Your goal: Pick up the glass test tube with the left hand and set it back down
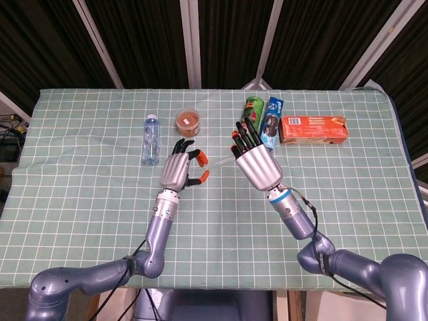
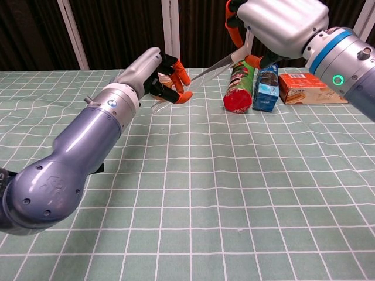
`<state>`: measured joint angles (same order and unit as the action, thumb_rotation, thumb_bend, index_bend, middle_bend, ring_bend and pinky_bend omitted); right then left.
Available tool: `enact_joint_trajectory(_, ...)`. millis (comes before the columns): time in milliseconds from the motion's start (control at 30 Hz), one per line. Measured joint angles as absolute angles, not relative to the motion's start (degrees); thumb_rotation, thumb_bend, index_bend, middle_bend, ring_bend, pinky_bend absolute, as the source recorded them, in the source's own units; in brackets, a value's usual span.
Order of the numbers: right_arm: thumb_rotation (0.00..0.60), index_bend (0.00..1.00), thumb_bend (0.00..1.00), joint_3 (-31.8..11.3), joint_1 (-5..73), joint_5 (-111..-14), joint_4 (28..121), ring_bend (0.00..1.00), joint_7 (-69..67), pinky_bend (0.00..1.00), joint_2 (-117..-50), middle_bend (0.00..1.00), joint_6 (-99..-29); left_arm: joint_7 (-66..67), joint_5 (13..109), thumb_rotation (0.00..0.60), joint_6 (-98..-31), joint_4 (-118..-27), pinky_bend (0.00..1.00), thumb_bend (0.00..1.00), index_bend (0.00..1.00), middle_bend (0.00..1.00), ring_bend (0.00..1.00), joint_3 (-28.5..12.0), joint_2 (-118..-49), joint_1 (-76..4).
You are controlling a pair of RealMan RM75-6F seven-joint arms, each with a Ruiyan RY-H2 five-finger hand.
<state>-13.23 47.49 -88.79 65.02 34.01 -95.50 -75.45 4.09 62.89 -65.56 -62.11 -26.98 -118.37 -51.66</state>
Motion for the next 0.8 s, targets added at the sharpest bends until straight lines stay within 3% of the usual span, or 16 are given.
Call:
enact_joint_trajectory(233,0.6,0.31,0.46,-13.1,47.3,-88.9,65.5,0.11,34.7,0.08,-95.1,0.23,-75.5,3.6,63.2,0.6,-66.0,-62.4,0.0,0.58,0.6,0.56,0.14,-27.2,-118.1,-51.5)
enact_joint_trajectory(333,0.6,0.24,0.46,-13.1,47.0,-88.5,66.2,0.1,35.6,0.08,-95.0,0.2,-75.4,3.3,63.4,0.6,-66.4,-62.7,0.0,0.58,0.6,0.56,0.14,-27.3,-118.0,-51.5)
enact_joint_trajectory(800,0.6,0.17,0.46,-14.4,45.3,-85.2,71.1,0.09,37.4,0.08,-93.6,0.17,-75.6,2.1,64.6,0.6,-67.7,-63.7,0.03,0.6,0.61,0.57,0.16,-27.4,-117.1,-51.0)
